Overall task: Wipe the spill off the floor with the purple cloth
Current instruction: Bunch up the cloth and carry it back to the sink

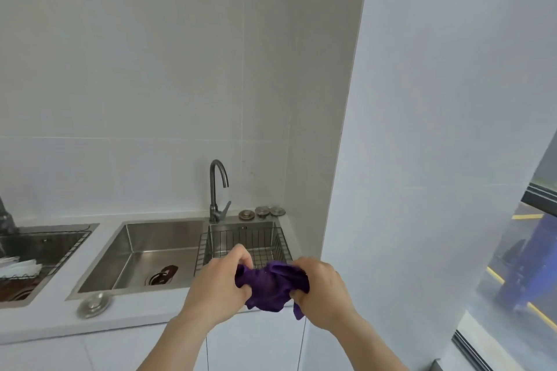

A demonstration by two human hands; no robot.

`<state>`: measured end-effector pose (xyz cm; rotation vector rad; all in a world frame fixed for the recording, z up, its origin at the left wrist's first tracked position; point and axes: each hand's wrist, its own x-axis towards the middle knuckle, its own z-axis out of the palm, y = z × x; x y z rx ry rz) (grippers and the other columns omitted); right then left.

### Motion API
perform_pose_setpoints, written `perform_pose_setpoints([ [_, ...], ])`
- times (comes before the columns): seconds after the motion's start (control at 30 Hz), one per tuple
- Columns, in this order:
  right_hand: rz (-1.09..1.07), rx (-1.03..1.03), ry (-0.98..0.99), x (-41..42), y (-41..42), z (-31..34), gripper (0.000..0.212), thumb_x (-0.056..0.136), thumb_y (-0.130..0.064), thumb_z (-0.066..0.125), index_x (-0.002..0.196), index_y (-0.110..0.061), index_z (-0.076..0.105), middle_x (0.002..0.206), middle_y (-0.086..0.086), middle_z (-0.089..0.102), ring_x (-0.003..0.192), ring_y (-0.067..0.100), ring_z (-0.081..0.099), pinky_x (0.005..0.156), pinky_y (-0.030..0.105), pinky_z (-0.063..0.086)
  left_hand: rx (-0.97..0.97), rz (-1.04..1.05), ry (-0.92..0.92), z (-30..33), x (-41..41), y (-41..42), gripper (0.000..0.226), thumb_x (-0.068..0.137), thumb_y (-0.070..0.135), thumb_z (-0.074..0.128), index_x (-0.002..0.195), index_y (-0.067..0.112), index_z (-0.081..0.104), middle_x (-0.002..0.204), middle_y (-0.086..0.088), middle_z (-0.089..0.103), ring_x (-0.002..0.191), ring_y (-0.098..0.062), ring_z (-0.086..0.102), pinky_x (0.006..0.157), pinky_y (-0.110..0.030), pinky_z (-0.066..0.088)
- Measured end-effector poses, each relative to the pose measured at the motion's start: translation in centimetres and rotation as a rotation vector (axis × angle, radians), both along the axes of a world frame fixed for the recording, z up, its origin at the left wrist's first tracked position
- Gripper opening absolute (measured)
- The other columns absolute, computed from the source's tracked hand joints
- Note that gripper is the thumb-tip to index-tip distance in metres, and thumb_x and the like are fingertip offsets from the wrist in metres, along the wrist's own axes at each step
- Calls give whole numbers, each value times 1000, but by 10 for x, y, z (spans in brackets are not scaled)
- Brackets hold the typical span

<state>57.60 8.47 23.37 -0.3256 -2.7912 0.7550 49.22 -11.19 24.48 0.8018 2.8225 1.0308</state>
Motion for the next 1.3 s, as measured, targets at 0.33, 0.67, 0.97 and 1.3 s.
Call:
perform_pose_setpoints([
  [0.33, -50, -52, 95, -91, -24, 16, 39, 80, -9, 58, 110, -34, 60, 95, -9, 75, 91, 26, 68, 78, 43, 58, 54, 61, 85, 10, -89, -19, 28, 80, 24, 70, 93, 39, 49, 80, 13, 68, 76, -14, 63, 63, -33, 47],
  [0.67, -15, -39, -18, -229, 1, -47, 34, 91, -10, 60, 113, -35, 67, 104, -12, 70, 94, 19, 63, 79, 37, 56, -16, 121, 33, -60, -217, 4, 27, 85, 31, 74, 95, 38, 51, 85, 15, 68, 79, -12, 63, 61, -27, 43],
  [0.97, 54, -101, -260, -397, 67, -129, 38, 95, -10, 57, 120, -37, 66, 110, -9, 72, 103, 21, 65, 89, 43, 57, -202, 152, -114, -141, -370, 69, 28, 88, 33, 72, 105, 39, 49, 99, 14, 72, 87, -13, 68, 75, -30, 57],
  [1.3, 61, -19, -393, -520, 109, -216, 60, 86, 5, 65, 132, -33, 60, 123, -8, 68, 113, 19, 62, 92, 38, 55, -394, 64, -169, -229, -499, 111, 31, 95, 22, 57, 119, 40, 51, 112, 15, 65, 99, -16, 63, 89, -34, 48],
])
